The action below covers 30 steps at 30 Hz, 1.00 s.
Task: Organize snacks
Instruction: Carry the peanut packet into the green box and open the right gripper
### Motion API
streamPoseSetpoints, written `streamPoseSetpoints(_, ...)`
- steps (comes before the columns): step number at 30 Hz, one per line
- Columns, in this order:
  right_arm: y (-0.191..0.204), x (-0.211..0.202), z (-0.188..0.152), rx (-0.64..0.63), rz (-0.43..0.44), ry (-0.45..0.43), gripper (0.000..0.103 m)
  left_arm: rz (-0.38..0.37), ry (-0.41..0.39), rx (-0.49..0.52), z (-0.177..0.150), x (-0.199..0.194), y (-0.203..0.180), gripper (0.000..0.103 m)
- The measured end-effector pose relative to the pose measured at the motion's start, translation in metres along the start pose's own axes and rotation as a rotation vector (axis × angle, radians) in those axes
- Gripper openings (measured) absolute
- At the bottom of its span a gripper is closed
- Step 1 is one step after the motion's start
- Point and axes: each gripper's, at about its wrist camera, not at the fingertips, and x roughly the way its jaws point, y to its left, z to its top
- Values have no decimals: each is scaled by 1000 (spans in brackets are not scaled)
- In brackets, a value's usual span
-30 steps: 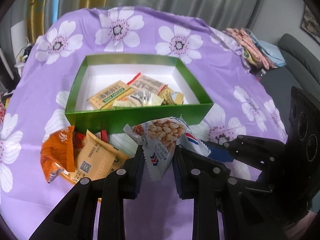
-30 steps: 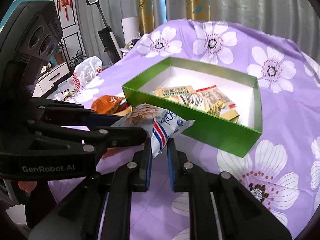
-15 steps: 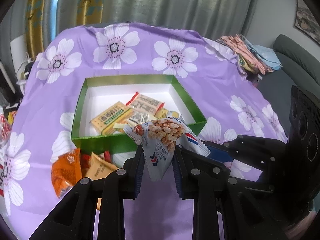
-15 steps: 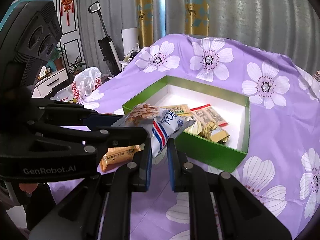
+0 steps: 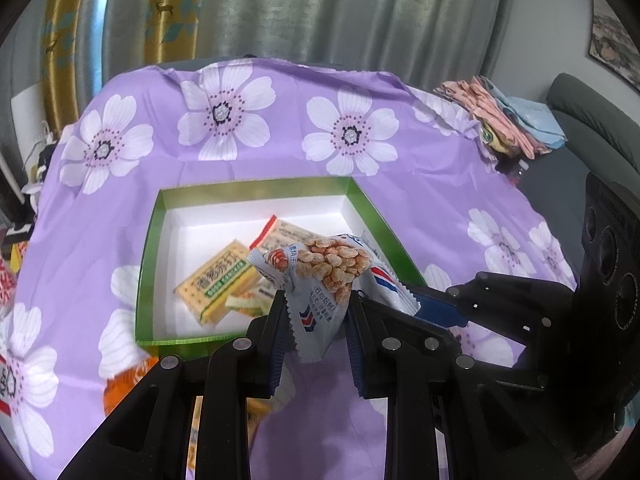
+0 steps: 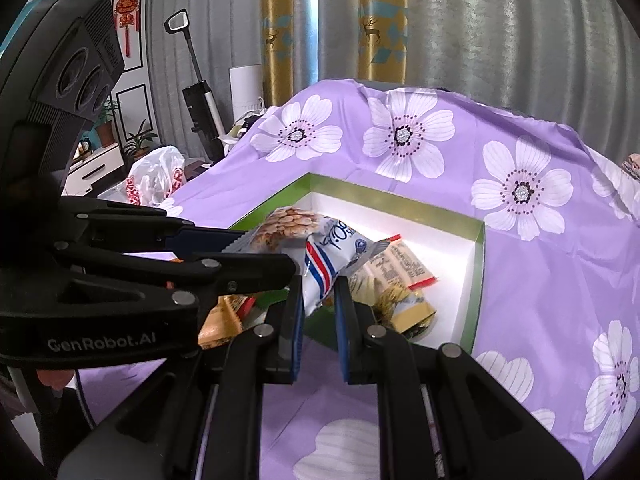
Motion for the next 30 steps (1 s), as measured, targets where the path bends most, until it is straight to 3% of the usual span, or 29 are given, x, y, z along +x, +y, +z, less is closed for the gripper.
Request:
streamPoseSetpoints(11, -21, 33, 11, 4, -26, 25, 15, -6, 31, -36, 16, 35, 14, 27)
streamPoseSetpoints(30, -43, 81, 0, 62, -20, 140, 15, -7, 122, -77, 13, 85, 26, 27)
